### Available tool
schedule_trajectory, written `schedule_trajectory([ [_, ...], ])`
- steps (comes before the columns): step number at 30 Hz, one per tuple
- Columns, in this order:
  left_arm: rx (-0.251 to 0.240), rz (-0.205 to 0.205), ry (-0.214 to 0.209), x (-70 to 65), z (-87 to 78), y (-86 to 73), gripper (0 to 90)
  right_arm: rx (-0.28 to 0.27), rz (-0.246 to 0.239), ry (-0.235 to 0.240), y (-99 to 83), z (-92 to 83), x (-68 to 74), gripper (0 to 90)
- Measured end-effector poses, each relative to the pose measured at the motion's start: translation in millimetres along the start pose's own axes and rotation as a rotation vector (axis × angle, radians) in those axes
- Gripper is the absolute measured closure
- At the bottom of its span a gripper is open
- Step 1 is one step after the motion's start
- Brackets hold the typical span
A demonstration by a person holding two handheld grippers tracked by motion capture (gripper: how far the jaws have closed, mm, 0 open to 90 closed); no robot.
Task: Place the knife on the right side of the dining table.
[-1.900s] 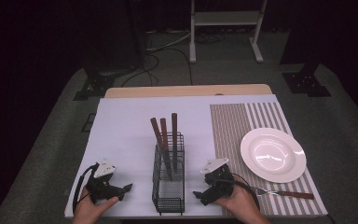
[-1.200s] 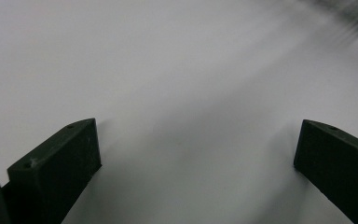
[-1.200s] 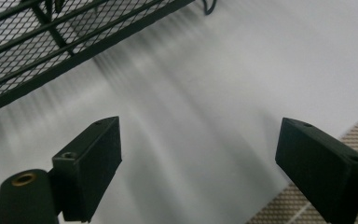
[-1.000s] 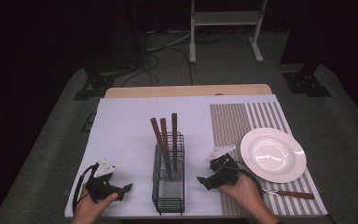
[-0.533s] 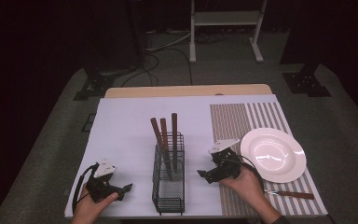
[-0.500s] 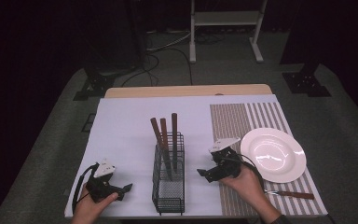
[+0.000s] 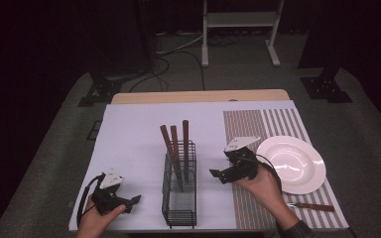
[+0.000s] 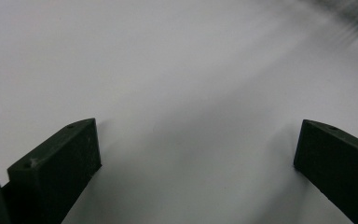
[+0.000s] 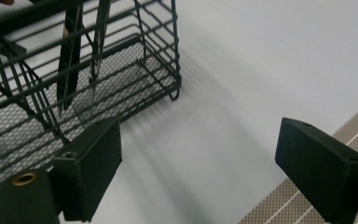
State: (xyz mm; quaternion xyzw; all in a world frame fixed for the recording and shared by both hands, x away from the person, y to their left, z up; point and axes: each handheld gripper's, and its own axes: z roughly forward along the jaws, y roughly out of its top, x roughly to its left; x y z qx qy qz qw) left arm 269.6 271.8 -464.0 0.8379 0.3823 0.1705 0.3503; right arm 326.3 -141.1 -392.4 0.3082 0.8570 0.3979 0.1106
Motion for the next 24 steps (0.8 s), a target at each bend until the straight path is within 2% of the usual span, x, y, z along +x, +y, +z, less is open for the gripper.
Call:
schedule_trajectory([
  [7, 0.003, 0.003, -0.001, 0.2, -0.3, 0.1, 0.0, -0.039, -0.008, -0.002, 14.4, -6.5, -4.7, 13.5],
  [24, 0.0, 0.0, -0.001, 0.0, -0.1, 0.0, 0.0, -0.151, 0.02, 0.016, 44.8, -26.6, -17.3, 14.2],
])
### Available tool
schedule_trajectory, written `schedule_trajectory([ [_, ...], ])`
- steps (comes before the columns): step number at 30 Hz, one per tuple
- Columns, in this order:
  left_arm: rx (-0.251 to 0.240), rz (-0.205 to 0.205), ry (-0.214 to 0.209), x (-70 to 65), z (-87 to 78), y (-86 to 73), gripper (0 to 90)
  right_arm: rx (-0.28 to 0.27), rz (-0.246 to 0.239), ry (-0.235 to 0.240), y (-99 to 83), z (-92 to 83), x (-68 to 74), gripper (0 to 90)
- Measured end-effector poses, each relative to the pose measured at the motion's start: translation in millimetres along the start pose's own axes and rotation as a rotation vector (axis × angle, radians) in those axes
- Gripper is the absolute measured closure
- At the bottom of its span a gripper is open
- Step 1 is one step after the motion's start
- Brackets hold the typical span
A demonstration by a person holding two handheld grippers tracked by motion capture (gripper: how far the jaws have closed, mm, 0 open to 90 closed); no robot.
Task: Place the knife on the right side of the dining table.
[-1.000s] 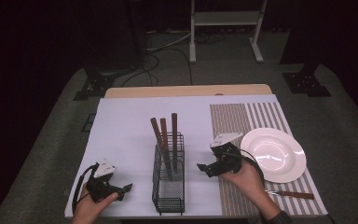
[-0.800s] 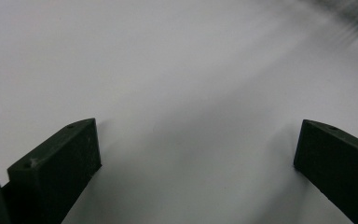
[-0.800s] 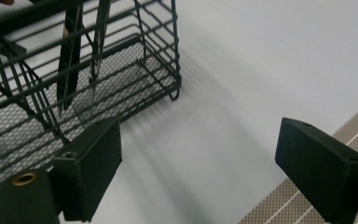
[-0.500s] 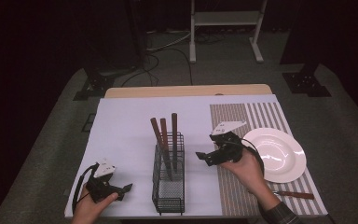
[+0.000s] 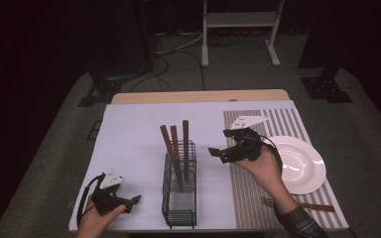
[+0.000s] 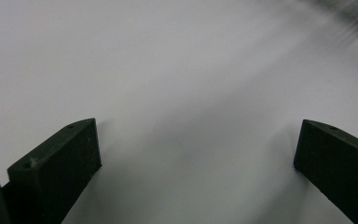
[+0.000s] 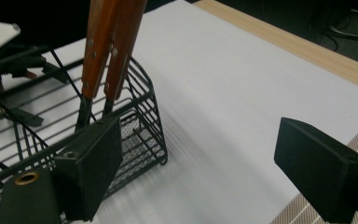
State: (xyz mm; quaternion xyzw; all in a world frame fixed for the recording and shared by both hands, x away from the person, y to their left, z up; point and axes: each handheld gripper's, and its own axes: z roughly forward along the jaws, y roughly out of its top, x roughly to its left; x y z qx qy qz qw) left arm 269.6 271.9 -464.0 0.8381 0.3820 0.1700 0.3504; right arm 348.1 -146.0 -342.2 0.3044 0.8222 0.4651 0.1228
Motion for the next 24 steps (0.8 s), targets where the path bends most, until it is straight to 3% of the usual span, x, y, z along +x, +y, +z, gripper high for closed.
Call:
schedule_trajectory([
  [24, -0.002, 0.002, 0.002, 0.0, 0.1, -0.1, 0.0, -0.086, 0.033, 0.083, 30.0, 14.3, 1.6, 15.8],
])
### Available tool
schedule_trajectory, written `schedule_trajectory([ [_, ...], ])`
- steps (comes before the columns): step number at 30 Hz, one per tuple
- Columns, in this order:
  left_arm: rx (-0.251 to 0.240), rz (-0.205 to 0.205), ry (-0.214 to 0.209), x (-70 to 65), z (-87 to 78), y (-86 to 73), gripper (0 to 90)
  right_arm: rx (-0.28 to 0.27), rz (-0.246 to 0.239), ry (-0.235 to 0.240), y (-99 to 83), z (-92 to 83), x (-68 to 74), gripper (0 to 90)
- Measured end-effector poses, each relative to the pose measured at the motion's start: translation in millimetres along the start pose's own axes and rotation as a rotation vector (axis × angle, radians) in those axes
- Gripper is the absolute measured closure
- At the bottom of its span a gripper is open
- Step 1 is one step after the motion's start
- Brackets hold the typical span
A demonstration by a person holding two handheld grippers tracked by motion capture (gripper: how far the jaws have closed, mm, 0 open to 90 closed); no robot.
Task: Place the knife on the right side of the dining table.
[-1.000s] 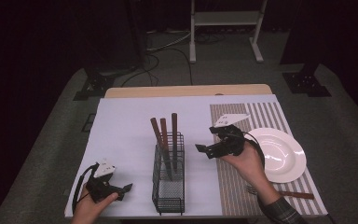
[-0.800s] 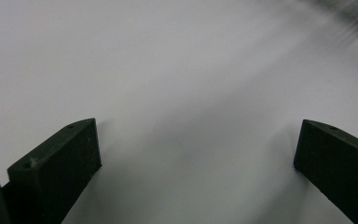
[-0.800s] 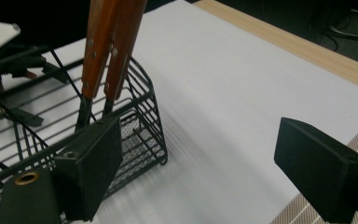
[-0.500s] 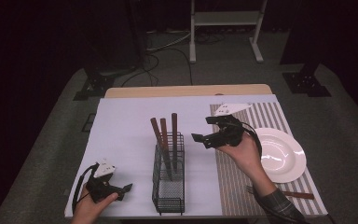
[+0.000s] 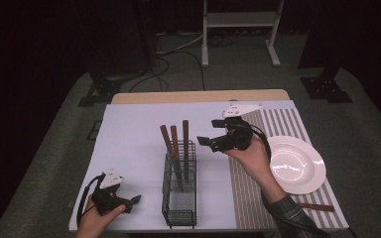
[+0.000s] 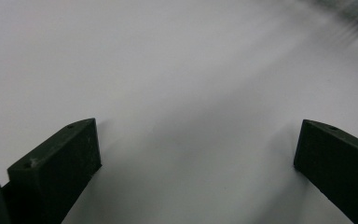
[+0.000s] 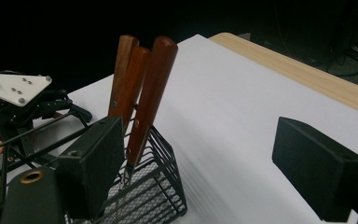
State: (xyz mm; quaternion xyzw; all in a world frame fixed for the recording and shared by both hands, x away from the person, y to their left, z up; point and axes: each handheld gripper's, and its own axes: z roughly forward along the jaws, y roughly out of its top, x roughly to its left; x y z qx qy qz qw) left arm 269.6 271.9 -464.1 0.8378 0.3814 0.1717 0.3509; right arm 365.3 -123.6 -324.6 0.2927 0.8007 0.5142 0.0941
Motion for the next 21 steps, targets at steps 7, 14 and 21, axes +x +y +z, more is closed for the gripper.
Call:
schedule_trajectory([
  [7, 0.0, 0.0, 0.0, 0.0, 0.0, 0.0, 0.0, -0.024, 0.003, 0.033, 8.4, 11.4, 2.6, 19.3],
  [14, 0.0, 0.0, 0.0, 0.0, 0.0, 0.0, 0.0, -0.045, 0.009, 0.069, 17.8, 22.5, 5.0, 21.9],
  [21, 0.0, 0.001, 0.0, 0.0, 0.0, 0.0, 0.0, -0.055, 0.011, 0.093, 22.3, 33.1, 6.9, 27.9],
])
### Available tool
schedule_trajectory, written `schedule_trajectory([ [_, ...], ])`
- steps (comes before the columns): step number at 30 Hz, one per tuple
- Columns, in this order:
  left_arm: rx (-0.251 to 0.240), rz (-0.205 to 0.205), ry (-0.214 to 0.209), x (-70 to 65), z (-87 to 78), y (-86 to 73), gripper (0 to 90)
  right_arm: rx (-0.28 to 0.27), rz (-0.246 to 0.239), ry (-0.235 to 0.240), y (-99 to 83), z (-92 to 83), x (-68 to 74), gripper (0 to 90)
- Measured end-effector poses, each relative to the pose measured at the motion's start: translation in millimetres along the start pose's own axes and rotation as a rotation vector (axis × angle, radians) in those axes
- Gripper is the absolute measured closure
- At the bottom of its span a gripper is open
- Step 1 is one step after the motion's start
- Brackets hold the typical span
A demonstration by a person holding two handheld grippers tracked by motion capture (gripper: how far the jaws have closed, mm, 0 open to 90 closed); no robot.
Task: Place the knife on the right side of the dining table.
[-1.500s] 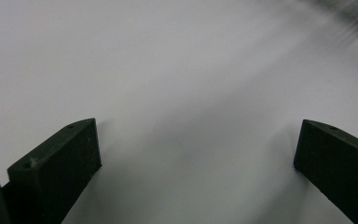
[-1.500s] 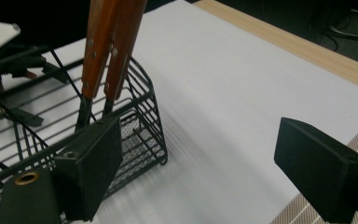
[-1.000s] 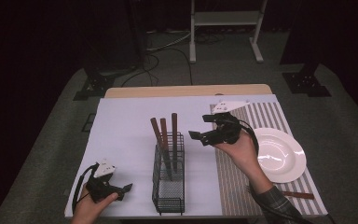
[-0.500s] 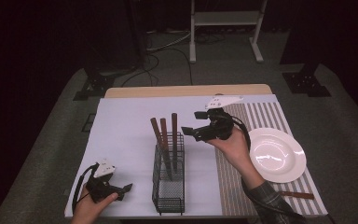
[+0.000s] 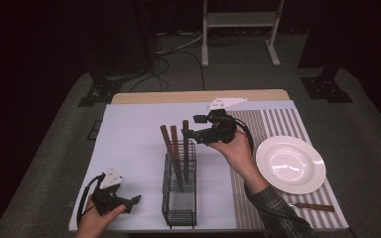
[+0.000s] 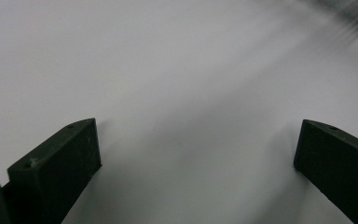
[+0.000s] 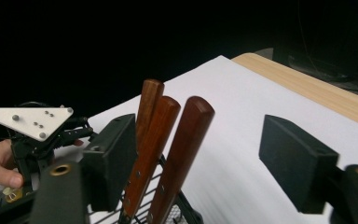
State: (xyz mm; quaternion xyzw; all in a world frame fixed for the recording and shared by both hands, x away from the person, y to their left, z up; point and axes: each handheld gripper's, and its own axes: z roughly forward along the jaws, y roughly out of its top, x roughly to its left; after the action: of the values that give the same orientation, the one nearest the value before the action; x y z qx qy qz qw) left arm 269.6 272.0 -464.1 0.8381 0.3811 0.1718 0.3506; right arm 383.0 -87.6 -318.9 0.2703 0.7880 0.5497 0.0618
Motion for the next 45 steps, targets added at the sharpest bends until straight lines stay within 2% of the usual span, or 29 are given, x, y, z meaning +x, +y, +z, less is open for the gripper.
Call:
schedule_trajectory([
  [5, -0.001, 0.0, 0.0, 0.0, 0.1, 0.0, 0.0, -0.002, 0.009, 0.01, 0.5, 8.3, -1.3, 39.5],
  [13, -0.001, 0.0, 0.0, 0.0, 0.1, 0.0, 0.0, -0.011, 0.042, 0.029, 0.5, 15.3, -5.6, 49.9],
  [20, 0.0, 0.0, 0.0, 0.0, 0.0, 0.0, 0.0, -0.018, 0.048, 0.05, 0.8, 18.6, -5.5, 58.8],
  [26, 0.0, 0.0, 0.0, 0.0, 0.0, 0.0, 0.0, -0.016, 0.056, 0.065, 0.1, 19.7, -5.1, 71.0],
  [31, -0.001, 0.0, -0.001, 0.0, 0.0, 0.0, 0.0, -0.012, 0.068, 0.074, 0.6, 18.2, -3.7, 72.2],
  [37, 0.0, 0.0, 0.0, 0.0, 0.0, 0.0, 0.0, -0.022, 0.077, 0.112, 0.1, 12.6, -0.4, 73.8],
  [45, 0.0, 0.0, 0.0, -0.1, 0.0, 0.0, 0.0, -0.01, 0.037, 0.167, 0.3, -1.5, 11.7, 75.7],
])
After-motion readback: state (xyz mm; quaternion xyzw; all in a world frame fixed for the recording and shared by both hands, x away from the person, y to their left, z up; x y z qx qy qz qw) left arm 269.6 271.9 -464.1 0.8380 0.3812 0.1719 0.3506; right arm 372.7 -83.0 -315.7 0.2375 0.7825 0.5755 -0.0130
